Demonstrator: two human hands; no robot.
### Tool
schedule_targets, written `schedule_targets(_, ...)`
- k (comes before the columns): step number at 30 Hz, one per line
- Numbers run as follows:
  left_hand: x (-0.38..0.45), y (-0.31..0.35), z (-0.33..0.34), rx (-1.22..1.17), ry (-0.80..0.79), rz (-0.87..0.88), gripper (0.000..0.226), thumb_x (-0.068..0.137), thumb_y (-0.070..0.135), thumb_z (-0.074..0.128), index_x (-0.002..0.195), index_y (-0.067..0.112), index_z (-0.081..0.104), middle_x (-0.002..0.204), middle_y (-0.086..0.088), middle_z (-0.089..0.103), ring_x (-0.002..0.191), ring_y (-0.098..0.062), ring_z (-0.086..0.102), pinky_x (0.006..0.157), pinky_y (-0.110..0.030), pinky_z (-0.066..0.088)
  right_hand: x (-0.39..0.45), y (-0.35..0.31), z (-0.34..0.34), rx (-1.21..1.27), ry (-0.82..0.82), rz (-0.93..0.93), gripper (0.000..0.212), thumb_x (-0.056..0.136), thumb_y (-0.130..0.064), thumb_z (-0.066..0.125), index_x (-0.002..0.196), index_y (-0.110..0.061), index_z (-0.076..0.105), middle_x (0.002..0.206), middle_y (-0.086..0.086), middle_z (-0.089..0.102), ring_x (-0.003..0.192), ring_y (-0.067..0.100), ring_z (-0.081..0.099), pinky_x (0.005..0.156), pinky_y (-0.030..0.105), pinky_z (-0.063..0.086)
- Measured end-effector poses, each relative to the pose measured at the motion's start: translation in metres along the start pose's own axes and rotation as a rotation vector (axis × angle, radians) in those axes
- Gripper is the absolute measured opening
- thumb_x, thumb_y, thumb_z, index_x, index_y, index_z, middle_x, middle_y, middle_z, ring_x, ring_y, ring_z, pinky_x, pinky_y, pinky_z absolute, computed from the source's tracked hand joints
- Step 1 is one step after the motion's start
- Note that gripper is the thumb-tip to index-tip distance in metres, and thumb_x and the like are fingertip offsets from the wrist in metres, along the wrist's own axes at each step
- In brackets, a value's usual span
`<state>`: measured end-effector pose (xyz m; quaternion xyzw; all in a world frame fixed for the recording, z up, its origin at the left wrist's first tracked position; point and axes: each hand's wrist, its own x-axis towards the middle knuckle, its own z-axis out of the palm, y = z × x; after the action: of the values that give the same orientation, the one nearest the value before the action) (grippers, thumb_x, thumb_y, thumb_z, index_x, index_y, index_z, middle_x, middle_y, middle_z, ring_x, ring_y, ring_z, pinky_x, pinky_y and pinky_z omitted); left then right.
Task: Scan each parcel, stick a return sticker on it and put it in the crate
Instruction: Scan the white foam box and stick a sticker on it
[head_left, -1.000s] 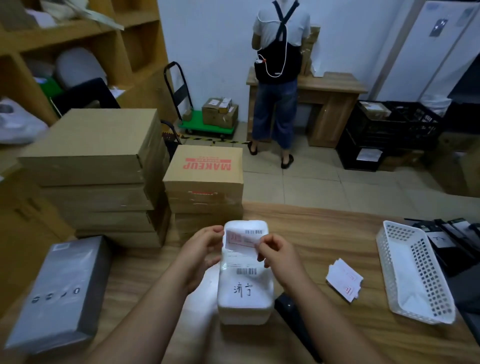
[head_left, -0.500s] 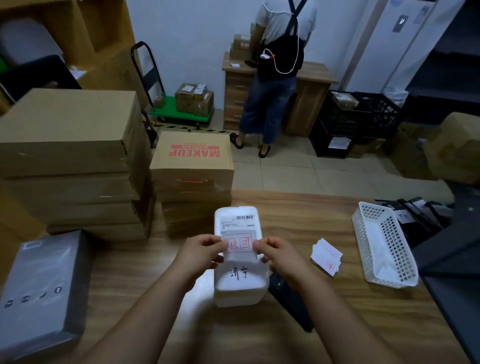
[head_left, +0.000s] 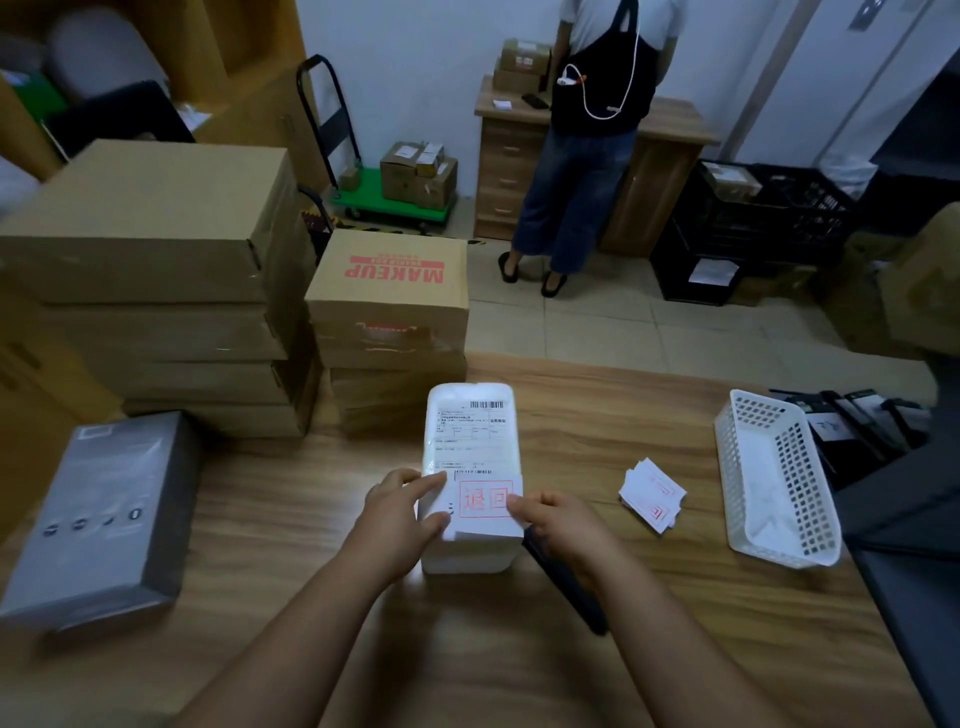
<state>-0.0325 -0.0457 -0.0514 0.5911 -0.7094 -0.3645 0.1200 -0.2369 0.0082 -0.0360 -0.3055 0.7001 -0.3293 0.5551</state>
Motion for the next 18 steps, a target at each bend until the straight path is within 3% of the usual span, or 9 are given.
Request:
schedule_targets(3, -0.001, 0.001, -0.001, -0.006, -0.007, -0.002, 0.053, 0.091, 0.029, 0.065, 0.141, 0.029, 0.049, 0.142, 0.003, 0.041, 0.126, -0.015, 0.043, 0.101, -0.024, 0.035, 0.002, 0.002, 0.000, -0.024, 0.016, -0.016, 0.023, 0.092, -0.028, 0.066, 0.074, -0.016, 0.059, 0.045, -0.015, 0.053, 0.042, -0.001, 0.039, 0.042, 0.012, 0.031)
schedule_targets(10, -0.001, 0.004, 0.000, 0.012, 0.012, 0.007, 0.053, 0.092, 0.028, 0.064, 0.142, 0.029, 0.049, 0.143, 0.004, 0.040, 0.125, -0.012, 0.042, 0.096, -0.019, 0.033, 0.009, 0.007, 0.003, -0.112, 0.092, 0.012, 0.032, 0.085, -0.037, 0.071, 0.067, -0.020, 0.050, 0.070, 0.003, 0.058, 0.066, 0.016, 0.050, 0.064, 0.029, 0.038)
schedule_targets(15, 0.002, 0.004, 0.003, 0.100, 0.041, -0.016, 0.049, 0.091, 0.038, 0.061, 0.138, 0.032, 0.051, 0.146, 0.005, 0.040, 0.132, -0.017, 0.035, 0.106, -0.034, 0.036, 0.015, 0.014, 0.010, -0.194, 0.174, -0.004, 0.034, 0.080, -0.035, 0.072, 0.063, -0.022, 0.046, 0.067, 0.000, 0.058, 0.068, 0.018, 0.053, 0.064, 0.031, 0.039)
schedule_targets(18, 0.006, 0.013, 0.008, 0.130, 0.108, -0.029, 0.041, 0.089, 0.051, 0.059, 0.125, 0.032, 0.056, 0.139, 0.005, 0.045, 0.127, -0.020, 0.039, 0.099, -0.036, 0.041, 0.013, 0.009, 0.014, -0.388, 0.240, -0.055, 0.035, 0.081, -0.037, 0.070, 0.066, -0.021, 0.043, 0.066, -0.004, 0.056, 0.061, 0.014, 0.048, 0.054, 0.029, 0.033)
